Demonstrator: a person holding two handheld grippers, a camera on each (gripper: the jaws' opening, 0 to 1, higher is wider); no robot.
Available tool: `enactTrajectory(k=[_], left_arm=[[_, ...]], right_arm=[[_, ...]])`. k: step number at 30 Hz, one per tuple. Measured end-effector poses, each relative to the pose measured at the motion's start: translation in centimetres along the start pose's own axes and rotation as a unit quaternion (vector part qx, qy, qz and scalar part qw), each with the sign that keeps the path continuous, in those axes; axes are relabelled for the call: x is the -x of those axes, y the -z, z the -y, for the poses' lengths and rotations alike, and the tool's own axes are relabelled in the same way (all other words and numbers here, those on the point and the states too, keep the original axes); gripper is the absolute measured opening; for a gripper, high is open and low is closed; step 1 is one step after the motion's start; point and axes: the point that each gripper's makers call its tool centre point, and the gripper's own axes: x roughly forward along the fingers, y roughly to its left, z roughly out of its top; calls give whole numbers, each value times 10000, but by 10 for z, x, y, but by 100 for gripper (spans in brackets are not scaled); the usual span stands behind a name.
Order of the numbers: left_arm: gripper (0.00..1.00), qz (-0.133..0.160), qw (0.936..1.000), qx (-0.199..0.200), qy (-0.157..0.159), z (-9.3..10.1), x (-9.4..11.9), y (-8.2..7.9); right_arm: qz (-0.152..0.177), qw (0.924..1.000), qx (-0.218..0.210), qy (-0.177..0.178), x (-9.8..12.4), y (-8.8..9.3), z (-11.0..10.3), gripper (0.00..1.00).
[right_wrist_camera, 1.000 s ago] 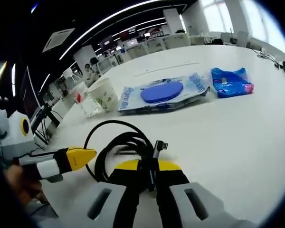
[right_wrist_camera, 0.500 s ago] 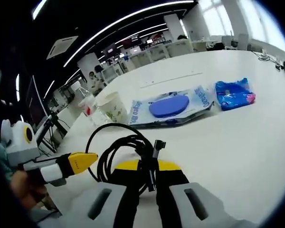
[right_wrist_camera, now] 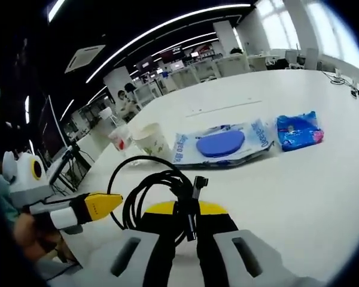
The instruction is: Arrange the tabletop items into an orderly group along one side of the table until the central work area is clear of visible clutter.
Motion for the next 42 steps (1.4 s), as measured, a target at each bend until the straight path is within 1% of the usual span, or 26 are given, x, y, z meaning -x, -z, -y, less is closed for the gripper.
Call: enactTrajectory(k=[5,8,12,20,31,42], left_arm=[[0,-3,9999,-156,6,7,5,-6],[0,50,9996,-267,18,13,8,-13],[0,51,9991,-409,27,19,11,-19],[0,-12,9986,-529,36,27,14,-23],[0,-1,9973,-729,97,44,16,-31],[0,-141,9959,-875,179,57,12,-35]], right_arm=[[62,10000,-11,-70,6,-5,-2,8],[102,9999,-30,-95,9,-9,-3,8],[109,9999,-18,-127,12,-13,-4,8],[130,9997,68,-187,15,-18,-2,8],[156,9997,-30,-161,24,-26,4,8],[83,9997,126,-188,30,-30,11,8]])
